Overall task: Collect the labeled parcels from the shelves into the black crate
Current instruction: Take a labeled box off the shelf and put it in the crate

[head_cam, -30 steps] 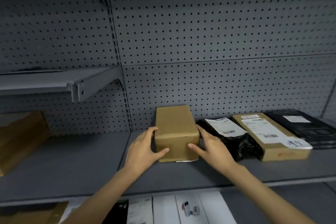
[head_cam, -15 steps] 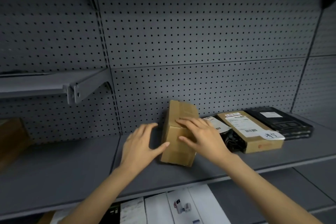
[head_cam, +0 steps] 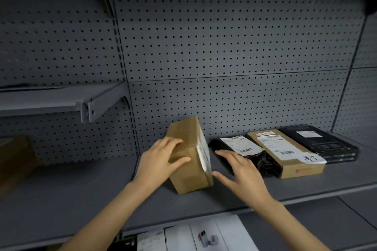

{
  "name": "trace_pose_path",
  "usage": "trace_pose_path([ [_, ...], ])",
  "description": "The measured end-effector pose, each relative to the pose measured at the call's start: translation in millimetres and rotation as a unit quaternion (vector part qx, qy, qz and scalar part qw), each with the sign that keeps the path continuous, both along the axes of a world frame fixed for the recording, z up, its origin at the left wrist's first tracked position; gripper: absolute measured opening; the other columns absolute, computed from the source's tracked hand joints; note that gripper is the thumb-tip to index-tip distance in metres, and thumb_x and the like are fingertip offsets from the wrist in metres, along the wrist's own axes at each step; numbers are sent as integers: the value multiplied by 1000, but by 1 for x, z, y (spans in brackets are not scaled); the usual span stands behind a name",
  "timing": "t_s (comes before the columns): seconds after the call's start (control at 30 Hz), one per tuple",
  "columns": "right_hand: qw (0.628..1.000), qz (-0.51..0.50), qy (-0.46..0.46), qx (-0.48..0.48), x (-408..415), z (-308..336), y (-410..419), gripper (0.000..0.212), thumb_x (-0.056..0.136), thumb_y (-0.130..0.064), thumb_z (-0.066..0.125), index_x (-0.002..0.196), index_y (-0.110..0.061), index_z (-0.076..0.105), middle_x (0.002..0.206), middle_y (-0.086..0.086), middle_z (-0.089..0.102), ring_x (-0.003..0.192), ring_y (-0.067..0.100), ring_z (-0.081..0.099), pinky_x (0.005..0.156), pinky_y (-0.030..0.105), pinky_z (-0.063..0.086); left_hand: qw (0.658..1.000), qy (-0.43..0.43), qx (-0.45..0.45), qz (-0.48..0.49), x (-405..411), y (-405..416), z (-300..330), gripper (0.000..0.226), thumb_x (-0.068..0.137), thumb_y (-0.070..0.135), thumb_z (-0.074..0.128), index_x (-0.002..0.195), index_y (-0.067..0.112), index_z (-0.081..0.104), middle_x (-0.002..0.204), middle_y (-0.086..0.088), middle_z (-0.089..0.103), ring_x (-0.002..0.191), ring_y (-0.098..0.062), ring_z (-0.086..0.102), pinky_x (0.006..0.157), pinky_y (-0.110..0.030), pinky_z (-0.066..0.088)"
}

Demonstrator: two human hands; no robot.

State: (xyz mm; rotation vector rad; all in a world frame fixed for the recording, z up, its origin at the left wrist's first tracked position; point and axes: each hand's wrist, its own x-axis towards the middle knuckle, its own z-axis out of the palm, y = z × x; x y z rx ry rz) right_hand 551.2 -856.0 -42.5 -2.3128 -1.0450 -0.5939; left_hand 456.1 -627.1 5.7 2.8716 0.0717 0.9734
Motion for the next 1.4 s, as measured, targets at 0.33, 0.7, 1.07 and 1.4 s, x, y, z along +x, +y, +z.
trace_pose_path([
  [0.33, 998, 64, 17, -15, -9, -9, 52, 61, 84, -66, 36, 135, -33, 41, 136, -17, 44, 116, 5, 51, 94, 24, 37, 972, -35, -224, 52, -38, 33, -35, 53, 77, 65, 51, 114, 27, 49, 115, 11, 56, 98, -4, 57, 78, -32, 53],
  [0.7, 989, 77, 109, 61, -9, 2, 60, 42, 92, -55, 44, 129, -37, 47, 135, -25, 39, 113, 0, 48, 94, 31, 42, 928, -8, -370, 47, -43, 32, -54, 42, 78, 52, 63, 111, 29, 52, 108, 17, 60, 94, 6, 56, 69, -7, 41],
  [1.07, 972, 6, 233, -1, 13, 23, 76, 54, 90, -58, 44, 136, -29, 42, 132, -6, 53, 107, 12, 58, 86, 33, 47, 950, 26, -296, 98, -18, 34, -35, 59, 81, 65, 48, 127, 28, 46, 118, 9, 57, 98, -9, 59, 83, -37, 51],
  [1.4, 959, 80, 252, 101, -17, -2, 55, 56, 88, -60, 45, 138, -36, 33, 127, -14, 55, 112, 3, 54, 90, 35, 49, 948, -34, -311, 50, -45, 12, -48, 54, 86, 51, 54, 134, 31, 39, 123, 12, 50, 99, -1, 54, 79, -34, 52],
])
